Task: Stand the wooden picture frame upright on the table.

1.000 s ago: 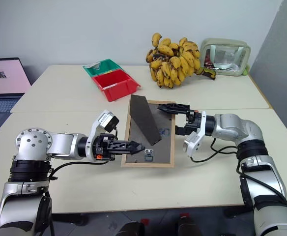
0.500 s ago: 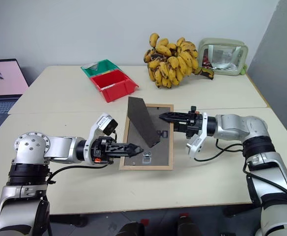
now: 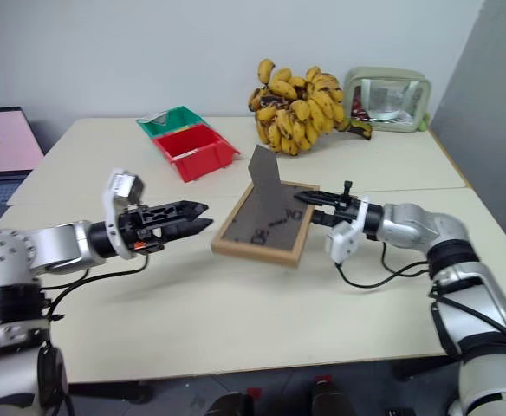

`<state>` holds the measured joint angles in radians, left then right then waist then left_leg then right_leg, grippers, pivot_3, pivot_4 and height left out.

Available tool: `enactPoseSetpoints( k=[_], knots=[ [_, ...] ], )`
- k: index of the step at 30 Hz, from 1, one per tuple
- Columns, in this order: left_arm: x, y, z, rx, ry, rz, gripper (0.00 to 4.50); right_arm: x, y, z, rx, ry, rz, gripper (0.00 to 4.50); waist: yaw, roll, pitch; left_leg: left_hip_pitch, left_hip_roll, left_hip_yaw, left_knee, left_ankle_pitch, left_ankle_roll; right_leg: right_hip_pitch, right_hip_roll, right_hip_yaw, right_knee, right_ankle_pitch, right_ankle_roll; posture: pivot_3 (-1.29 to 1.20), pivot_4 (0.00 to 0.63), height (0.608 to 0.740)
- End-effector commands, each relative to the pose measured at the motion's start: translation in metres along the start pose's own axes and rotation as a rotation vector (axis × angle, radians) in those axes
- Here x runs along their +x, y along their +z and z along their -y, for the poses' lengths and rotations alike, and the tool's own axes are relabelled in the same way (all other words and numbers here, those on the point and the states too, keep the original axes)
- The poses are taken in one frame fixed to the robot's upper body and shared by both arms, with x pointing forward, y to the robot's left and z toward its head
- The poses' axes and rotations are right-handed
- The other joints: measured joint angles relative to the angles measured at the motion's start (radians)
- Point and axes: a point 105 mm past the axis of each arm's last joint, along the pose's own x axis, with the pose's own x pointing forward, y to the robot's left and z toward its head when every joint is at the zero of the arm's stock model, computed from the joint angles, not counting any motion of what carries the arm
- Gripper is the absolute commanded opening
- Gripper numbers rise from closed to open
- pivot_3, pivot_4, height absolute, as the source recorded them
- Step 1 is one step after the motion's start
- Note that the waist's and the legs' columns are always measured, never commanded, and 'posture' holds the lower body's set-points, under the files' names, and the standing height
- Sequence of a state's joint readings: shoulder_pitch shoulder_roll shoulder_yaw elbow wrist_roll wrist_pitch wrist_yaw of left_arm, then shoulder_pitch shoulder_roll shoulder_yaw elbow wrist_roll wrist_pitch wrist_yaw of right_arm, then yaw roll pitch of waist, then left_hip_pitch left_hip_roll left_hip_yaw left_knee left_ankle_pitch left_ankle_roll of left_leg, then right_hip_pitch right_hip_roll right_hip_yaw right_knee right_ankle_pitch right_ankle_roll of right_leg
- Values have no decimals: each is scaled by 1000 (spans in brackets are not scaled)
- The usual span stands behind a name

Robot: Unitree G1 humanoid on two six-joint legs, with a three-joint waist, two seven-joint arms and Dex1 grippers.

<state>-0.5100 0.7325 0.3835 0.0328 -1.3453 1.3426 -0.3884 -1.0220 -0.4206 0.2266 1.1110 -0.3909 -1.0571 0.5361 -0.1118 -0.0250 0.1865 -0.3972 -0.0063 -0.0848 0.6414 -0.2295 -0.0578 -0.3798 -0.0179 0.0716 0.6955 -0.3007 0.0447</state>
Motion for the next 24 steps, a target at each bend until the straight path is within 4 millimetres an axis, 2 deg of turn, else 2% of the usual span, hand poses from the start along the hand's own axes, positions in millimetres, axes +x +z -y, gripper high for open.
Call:
enactPoseSetpoints(
  k=[1,3,4,8,13,19,21,23,24],
  knots=[
    [7,-14,19,497,190,2,4500,11,-13,14,648,3,13,1293,3,0,0,0,1,1,0,0,-1,1,0,0,0,0,0,0,150,740],
    [9,-19,19,645,238,55,4500,21,-11,16,919,24,65,1293,14,1,1,-1,0,-2,0,0,-1,0,0,-1,-1,0,0,0,150,740],
    [9,-17,19,684,261,100,4500,24,-9,15,1002,42,85,1293,23,1,1,-2,-1,-2,0,0,-1,-1,0,-1,-1,0,0,0,150,740],
    [13,-21,22,782,285,178,4500,35,-7,9,1203,45,108,1293,40,2,1,-2,-1,-2,0,-1,0,-1,0,-2,0,0,-1,0,150,740],
    [21,-32,22,803,261,191,4500,46,-5,-28,1306,130,56,1293,53,2,1,-2,-2,2,0,-1,1,-1,0,-2,-1,0,0,0,150,740],
    [20,-35,15,794,257,169,4500,47,-10,-57,1372,153,-6,1293,53,2,1,-4,-2,3,0,-1,1,-4,0,-1,1,0,0,0,150,740],
    [20,-35,14,799,255,163,4500,46,-12,-60,1395,140,-17,1293,52,2,1,-3,-2,3,0,-1,1,-4,1,-1,1,0,0,0,150,740],
    [21,-35,12,800,254,158,4500,45,-13,-59,1409,134,-17,1987,52,2,1,-3,-1,3,0,-1,1,-4,2,-1,1,0,0,0,150,740],
    [21,-35,11,799,253,158,4500,44,-13,-58,1413,133,-18,2085,52,2,1,-3,-1,3,0,-1,1,-4,3,-1,1,0,0,0,150,740]
  ],
)
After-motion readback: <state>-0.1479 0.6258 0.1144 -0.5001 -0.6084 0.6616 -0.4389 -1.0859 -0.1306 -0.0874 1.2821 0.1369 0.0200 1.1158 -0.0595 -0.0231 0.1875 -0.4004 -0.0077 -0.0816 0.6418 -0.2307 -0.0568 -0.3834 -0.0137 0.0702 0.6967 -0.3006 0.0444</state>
